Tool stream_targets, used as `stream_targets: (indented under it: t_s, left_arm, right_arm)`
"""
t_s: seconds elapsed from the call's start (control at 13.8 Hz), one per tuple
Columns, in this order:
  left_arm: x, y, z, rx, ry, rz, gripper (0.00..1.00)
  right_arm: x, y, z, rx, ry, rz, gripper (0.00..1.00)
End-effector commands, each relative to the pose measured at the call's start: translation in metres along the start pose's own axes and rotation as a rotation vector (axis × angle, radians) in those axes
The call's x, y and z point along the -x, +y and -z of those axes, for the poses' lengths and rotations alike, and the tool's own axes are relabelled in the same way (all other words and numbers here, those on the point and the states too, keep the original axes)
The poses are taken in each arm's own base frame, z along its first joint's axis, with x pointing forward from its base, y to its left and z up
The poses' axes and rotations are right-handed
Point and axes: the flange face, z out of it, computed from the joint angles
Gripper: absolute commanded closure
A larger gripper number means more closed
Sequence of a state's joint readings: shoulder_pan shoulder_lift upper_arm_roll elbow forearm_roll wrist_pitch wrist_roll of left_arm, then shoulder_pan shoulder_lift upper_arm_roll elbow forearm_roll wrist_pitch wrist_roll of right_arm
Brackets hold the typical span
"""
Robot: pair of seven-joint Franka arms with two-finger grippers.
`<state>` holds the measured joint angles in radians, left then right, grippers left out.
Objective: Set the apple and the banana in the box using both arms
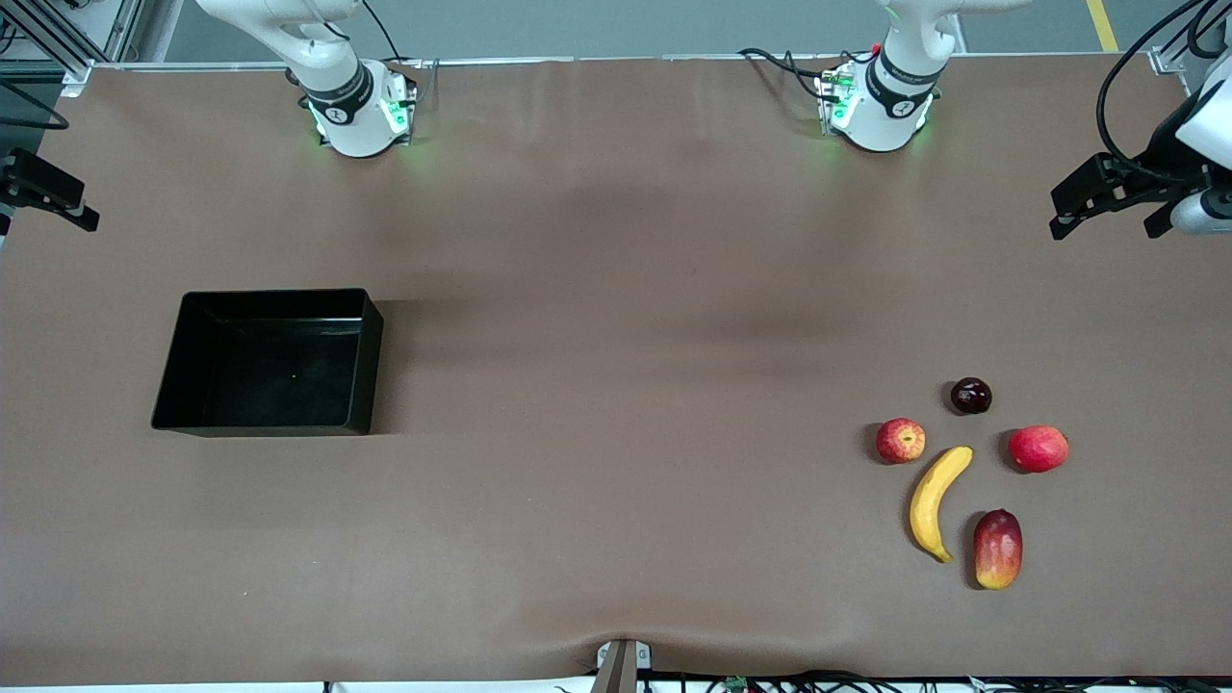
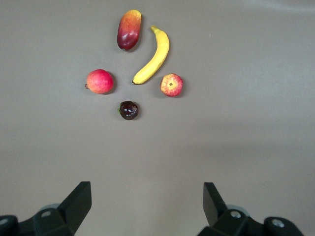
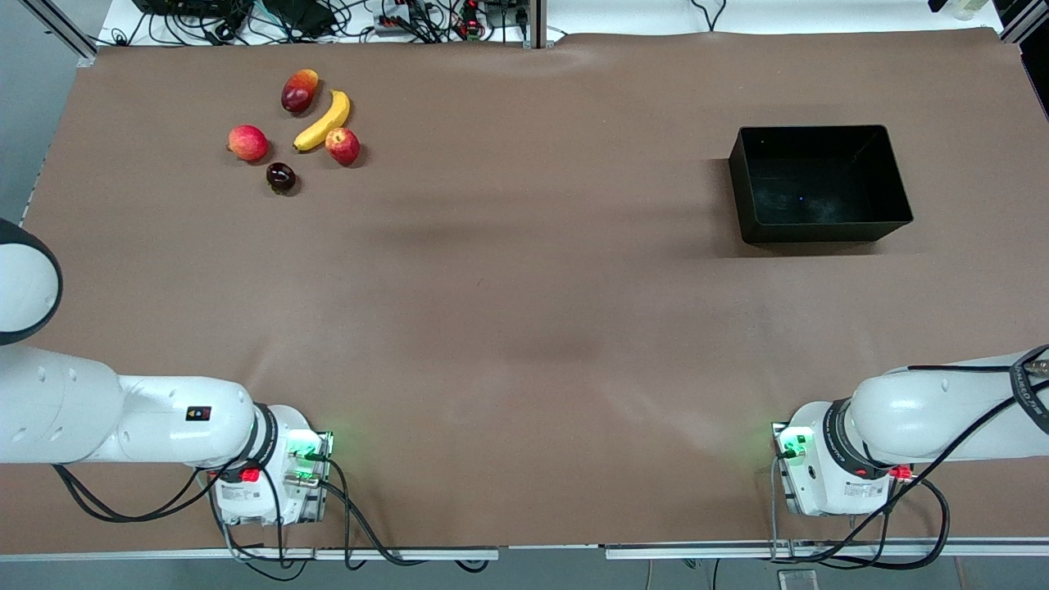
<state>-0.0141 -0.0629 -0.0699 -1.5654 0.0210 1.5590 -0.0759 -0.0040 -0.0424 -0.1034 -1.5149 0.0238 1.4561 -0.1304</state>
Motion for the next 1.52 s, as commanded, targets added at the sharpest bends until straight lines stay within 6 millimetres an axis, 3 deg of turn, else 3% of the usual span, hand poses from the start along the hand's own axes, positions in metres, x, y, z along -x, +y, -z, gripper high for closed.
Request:
stream_targets:
  t_s: [0.0, 0.22, 0.43, 0.72, 1.01, 1.09, 1.3, 1.45]
  left_arm:
    - [-0.003, 0.001, 0.005, 0.015, 0.005, 0.005, 0.00]
    - [-0.007, -0.003, -0.001, 0.005, -0.005, 0.001, 0.00]
    - [-0.037, -0.007, -0.019, 0.010, -0.020, 0.010, 0.00]
    - [-0.085, -0.009, -0.094, 0.011, -0.054, 0.016, 0.00]
    - [-0.127, -0.009, -0.181, -0.006, -0.034, 0.017, 0.00]
    - [-0.133, -0.008, -0.204, -0.005, -0.046, 0.015, 0.00]
    - [-0.139, 0.005, -0.270, 0.003, -0.060, -0.019, 0.00]
    - [-0.138, 0.011, -0.312, 0.006, -0.063, -0.030, 0.00]
  right_arm:
    - [0.000, 0.000, 0.002, 0.005, -0.004, 0.009, 0.00]
    - [0.000, -0.001, 0.002, 0.002, -0.005, 0.008, 0.00]
    - [0.001, -0.001, 0.001, -0.001, -0.013, 0.006, 0.00]
    - [-0.001, 0.006, -0.002, -0.001, -0.017, -0.006, 0.00]
    - [-0.016, 0.031, -0.031, 0.021, -0.077, -0.047, 0.00]
    - [-0.021, 0.046, -0.046, 0.027, -0.107, -0.073, 0.00]
    - [-0.042, 0.113, -0.125, 0.004, -0.235, -0.135, 0.00]
    - [-0.048, 0.144, -0.170, -0.011, -0.292, -0.171, 0.00]
